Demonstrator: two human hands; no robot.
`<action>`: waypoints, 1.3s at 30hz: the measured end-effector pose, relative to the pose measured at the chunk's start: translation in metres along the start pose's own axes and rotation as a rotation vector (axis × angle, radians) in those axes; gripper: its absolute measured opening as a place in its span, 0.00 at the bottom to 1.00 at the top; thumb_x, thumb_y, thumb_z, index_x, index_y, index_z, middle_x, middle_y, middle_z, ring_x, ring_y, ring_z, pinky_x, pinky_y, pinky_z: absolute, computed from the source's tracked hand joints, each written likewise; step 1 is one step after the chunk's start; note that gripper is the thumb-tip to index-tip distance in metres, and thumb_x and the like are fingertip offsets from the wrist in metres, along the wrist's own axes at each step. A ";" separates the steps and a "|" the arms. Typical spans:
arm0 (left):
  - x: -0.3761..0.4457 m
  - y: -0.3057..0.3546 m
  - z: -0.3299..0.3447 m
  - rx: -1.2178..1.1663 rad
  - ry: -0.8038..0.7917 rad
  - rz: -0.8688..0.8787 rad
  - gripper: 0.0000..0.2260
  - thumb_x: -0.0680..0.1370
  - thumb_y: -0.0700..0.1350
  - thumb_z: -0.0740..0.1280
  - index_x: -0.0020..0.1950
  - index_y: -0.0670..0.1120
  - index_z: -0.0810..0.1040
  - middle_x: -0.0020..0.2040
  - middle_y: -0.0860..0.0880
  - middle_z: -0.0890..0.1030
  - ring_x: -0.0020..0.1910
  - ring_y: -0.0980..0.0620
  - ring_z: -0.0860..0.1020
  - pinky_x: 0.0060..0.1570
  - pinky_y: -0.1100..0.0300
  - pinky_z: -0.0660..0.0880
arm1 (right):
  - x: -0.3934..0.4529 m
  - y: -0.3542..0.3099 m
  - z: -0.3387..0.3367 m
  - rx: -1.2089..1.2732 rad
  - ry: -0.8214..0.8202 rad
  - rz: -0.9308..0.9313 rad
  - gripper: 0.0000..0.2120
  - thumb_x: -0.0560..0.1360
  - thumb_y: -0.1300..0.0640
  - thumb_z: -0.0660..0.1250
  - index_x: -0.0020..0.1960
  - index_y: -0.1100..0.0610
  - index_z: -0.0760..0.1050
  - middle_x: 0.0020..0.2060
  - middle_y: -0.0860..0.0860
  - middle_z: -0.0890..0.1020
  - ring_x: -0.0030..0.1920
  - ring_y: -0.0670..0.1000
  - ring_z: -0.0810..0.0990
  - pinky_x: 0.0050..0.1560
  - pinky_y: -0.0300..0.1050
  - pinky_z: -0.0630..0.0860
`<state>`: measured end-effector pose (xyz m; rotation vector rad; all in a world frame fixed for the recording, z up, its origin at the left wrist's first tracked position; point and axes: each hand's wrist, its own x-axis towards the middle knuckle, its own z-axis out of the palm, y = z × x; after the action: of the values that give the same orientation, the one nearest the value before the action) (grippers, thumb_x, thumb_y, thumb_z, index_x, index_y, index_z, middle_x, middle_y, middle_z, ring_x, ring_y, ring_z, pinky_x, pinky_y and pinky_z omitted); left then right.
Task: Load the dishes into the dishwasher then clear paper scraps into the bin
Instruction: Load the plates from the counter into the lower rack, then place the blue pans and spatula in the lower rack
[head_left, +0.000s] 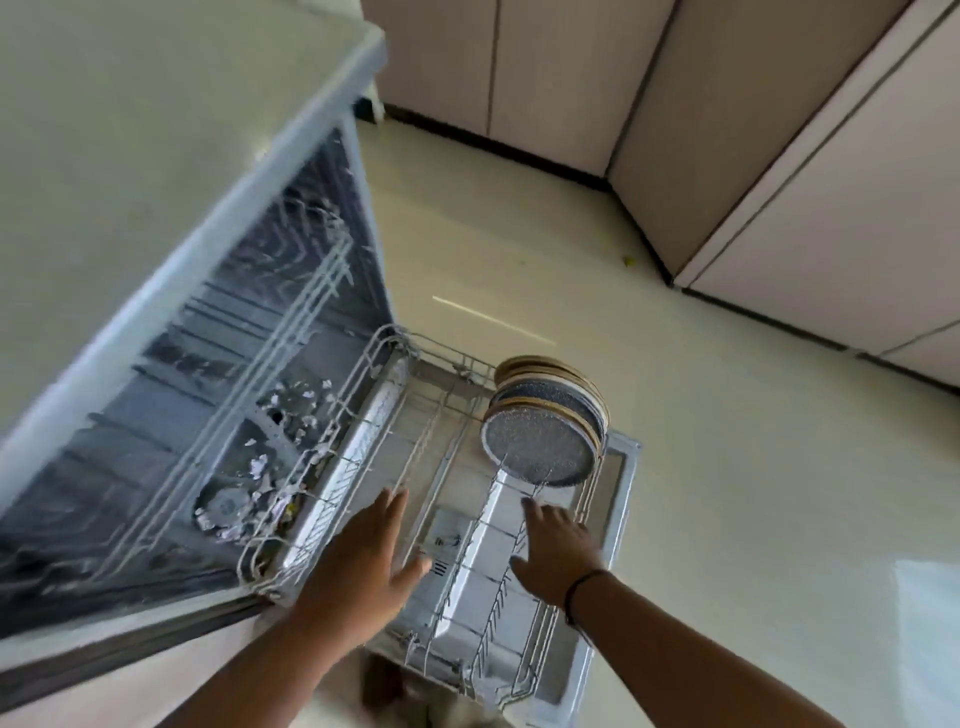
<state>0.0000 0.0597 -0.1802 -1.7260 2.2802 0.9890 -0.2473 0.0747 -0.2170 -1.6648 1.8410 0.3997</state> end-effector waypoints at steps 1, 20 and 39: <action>-0.023 -0.004 -0.009 0.048 0.017 0.019 0.40 0.71 0.73 0.43 0.77 0.54 0.38 0.78 0.52 0.41 0.77 0.52 0.46 0.75 0.55 0.50 | -0.010 -0.017 -0.008 -0.065 0.020 -0.078 0.35 0.74 0.45 0.64 0.74 0.54 0.52 0.67 0.55 0.69 0.67 0.57 0.67 0.68 0.54 0.65; -0.543 -0.046 0.032 -0.011 0.623 -0.681 0.29 0.72 0.65 0.57 0.67 0.50 0.74 0.64 0.49 0.78 0.59 0.48 0.79 0.56 0.54 0.76 | -0.318 -0.324 0.072 -0.634 0.101 -1.113 0.38 0.76 0.38 0.57 0.78 0.53 0.47 0.75 0.53 0.60 0.76 0.57 0.52 0.74 0.52 0.55; -0.804 -0.052 0.044 -0.316 1.203 -1.648 0.31 0.77 0.63 0.59 0.76 0.53 0.58 0.76 0.51 0.62 0.74 0.51 0.61 0.71 0.55 0.60 | -0.573 -0.591 0.128 -0.585 0.152 -2.049 0.32 0.73 0.40 0.60 0.72 0.52 0.60 0.66 0.51 0.70 0.68 0.55 0.65 0.69 0.48 0.64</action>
<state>0.3113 0.7358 0.1317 -3.5329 -0.0660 -0.2098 0.3663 0.5051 0.1461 -2.9059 -0.6303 -0.1752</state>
